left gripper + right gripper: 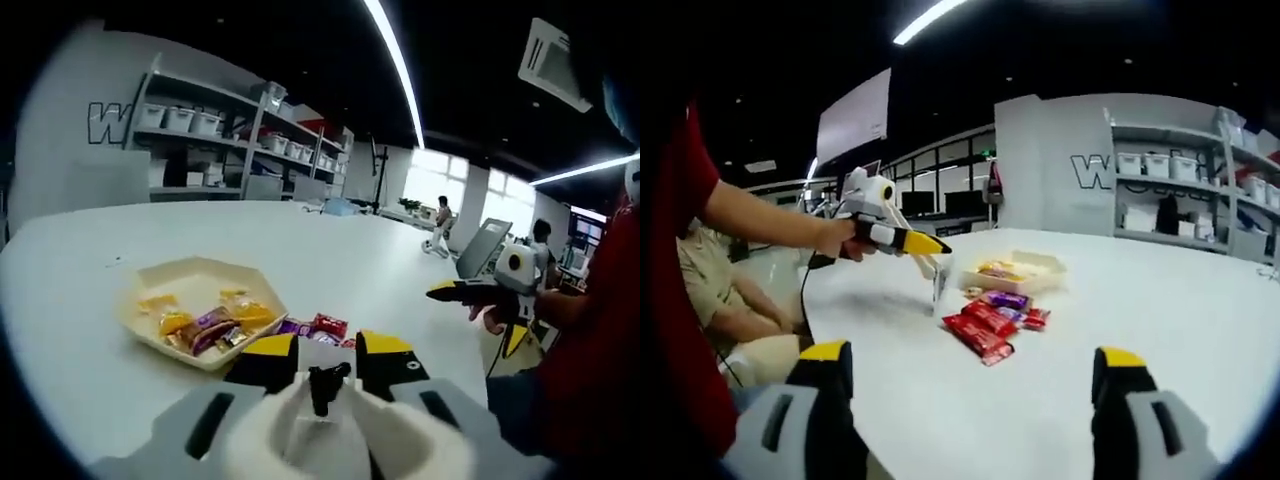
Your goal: Place the target food into the container with the food tongs after gripping and lifting it, then release it inside without dropping or visibly crushing the food.
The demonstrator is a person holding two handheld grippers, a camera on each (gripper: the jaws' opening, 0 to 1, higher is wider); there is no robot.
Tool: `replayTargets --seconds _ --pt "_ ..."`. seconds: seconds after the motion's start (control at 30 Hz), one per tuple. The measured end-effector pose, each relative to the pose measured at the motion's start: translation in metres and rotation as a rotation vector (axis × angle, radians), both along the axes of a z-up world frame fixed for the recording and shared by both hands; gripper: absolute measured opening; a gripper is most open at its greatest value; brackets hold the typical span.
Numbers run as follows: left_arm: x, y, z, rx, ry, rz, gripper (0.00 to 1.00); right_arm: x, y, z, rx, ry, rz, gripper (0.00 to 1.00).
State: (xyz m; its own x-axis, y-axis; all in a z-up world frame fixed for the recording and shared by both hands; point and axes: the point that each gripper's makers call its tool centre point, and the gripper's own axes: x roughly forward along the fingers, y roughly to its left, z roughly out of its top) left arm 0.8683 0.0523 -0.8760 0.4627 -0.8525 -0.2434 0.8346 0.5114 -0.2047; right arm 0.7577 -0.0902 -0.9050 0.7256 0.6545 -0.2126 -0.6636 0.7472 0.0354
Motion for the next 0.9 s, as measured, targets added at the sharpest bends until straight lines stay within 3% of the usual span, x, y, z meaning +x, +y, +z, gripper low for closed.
replayTargets --seconds 0.53,0.9 --pt "-0.011 0.026 -0.015 -0.014 0.042 0.046 0.23 -0.002 0.005 -0.002 0.023 0.026 0.008 1.0" --pt "-0.012 0.018 -0.018 -0.032 0.056 0.038 0.23 -0.005 0.008 -0.002 0.025 0.038 0.016 1.0"
